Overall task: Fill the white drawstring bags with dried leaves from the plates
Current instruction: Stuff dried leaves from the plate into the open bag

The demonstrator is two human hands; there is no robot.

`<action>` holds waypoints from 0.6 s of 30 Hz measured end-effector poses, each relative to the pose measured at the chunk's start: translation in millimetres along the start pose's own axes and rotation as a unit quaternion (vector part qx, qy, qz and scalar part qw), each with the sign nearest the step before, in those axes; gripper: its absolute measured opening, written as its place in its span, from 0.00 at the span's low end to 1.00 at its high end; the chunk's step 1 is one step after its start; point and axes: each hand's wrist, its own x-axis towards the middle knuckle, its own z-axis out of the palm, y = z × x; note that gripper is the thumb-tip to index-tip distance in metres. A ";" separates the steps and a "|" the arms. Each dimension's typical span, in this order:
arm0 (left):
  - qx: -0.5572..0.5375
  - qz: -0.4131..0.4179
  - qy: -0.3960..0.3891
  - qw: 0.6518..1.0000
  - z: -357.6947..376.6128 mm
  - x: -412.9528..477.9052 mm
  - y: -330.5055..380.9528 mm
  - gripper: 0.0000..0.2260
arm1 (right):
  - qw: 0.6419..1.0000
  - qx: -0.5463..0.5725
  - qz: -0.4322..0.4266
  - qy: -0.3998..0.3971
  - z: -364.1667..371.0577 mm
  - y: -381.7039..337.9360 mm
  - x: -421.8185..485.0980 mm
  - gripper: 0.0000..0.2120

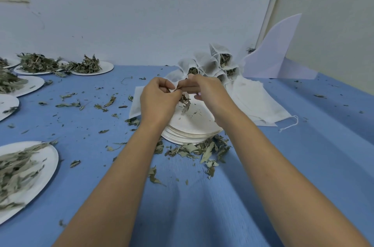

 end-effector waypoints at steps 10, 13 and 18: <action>-0.109 -0.050 0.082 0.989 -3.1 5.8 0.1 0.11 | 0.999 0.017 0.027 0.011 -10.4 11.2 -1.1 0.10; -0.122 -0.053 0.089 0.987 -0.9 4.2 0.5 0.11 | 0.996 0.066 0.045 -0.031 -3.2 12.4 -3.7 0.10; -0.099 -0.037 0.093 0.990 -1.1 3.5 -1.5 0.12 | 0.990 0.135 0.035 0.024 2.0 12.6 -4.0 0.12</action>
